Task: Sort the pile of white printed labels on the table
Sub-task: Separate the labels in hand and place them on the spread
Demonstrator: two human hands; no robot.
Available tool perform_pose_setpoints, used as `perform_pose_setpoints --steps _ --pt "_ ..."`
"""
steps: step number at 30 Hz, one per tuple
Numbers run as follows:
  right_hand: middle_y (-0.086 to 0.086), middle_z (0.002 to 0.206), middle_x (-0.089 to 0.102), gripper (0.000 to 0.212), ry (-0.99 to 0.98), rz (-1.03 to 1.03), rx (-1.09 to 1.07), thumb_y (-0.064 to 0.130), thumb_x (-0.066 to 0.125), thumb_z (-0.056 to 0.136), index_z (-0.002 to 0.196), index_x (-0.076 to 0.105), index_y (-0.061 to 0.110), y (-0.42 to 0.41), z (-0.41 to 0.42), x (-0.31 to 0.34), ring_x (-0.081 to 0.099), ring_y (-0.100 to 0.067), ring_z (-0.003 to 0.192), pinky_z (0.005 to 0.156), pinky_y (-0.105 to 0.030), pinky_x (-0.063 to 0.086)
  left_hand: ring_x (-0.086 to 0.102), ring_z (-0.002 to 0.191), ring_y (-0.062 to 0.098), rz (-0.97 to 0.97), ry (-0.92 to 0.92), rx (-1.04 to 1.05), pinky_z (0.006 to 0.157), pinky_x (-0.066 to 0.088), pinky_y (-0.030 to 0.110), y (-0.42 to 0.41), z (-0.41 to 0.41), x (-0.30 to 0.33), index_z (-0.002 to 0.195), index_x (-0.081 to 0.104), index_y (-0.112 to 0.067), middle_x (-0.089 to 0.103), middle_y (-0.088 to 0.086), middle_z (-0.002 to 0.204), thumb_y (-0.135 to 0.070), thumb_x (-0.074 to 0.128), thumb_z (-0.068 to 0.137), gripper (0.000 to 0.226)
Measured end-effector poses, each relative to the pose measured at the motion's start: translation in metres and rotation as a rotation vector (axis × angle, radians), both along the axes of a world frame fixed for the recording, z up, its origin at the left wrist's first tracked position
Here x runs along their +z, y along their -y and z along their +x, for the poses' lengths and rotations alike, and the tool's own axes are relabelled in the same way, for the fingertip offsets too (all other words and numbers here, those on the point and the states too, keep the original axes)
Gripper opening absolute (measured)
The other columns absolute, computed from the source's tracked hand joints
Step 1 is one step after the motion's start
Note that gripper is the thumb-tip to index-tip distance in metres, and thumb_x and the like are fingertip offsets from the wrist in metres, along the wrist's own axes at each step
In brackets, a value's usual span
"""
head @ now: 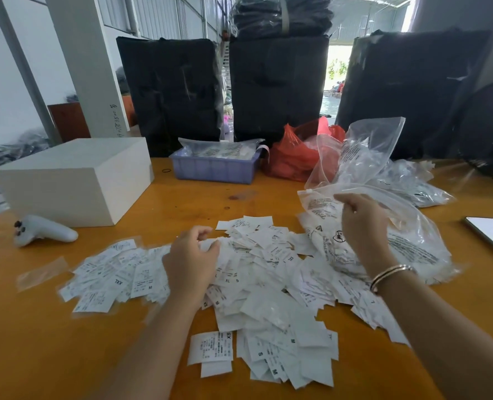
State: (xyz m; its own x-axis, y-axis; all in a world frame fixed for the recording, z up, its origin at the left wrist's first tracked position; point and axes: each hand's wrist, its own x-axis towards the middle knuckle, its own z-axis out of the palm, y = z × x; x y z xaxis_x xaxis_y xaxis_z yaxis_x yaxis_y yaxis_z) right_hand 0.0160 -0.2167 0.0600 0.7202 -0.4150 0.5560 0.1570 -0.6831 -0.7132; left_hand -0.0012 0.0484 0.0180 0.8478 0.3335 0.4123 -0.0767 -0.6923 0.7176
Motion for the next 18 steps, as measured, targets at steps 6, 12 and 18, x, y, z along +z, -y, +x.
perform_pose_setpoints --steps 6,12,18 --pt "-0.007 0.111 0.065 0.022 -0.629 -0.429 -0.081 0.022 0.057 0.088 0.104 0.069 0.012 0.040 0.022 -0.005 0.058 -0.026 0.093 0.070 -0.027 0.042 0.046 0.117 0.022 0.209 0.068 0.051 0.091 0.034 0.039 0.004 0.000 0.001 0.114 0.064 -0.025 0.056 -0.001 0.123 -0.031 0.067 0.086 0.029" --pt "-0.008 0.087 0.066 0.012 -0.561 -0.340 -0.076 0.020 0.061 0.088 0.079 0.063 0.013 0.035 0.019 -0.014 0.051 -0.019 0.071 0.062 -0.027 0.038 0.050 0.111 0.019 0.259 0.148 -0.084 0.087 0.027 0.031 0.014 -0.005 -0.002 0.105 0.067 -0.024 0.060 -0.004 0.112 -0.021 0.069 0.084 0.021" --pt "0.000 0.065 0.058 0.031 -0.504 -0.422 -0.115 0.028 0.051 0.093 0.069 0.063 0.013 0.036 0.012 -0.012 0.053 -0.019 0.062 0.063 -0.028 0.038 0.052 0.110 0.020 0.264 0.182 -0.152 0.089 0.029 0.032 0.015 -0.006 -0.003 0.098 0.069 -0.024 0.062 -0.006 0.106 -0.014 0.070 0.082 0.018"
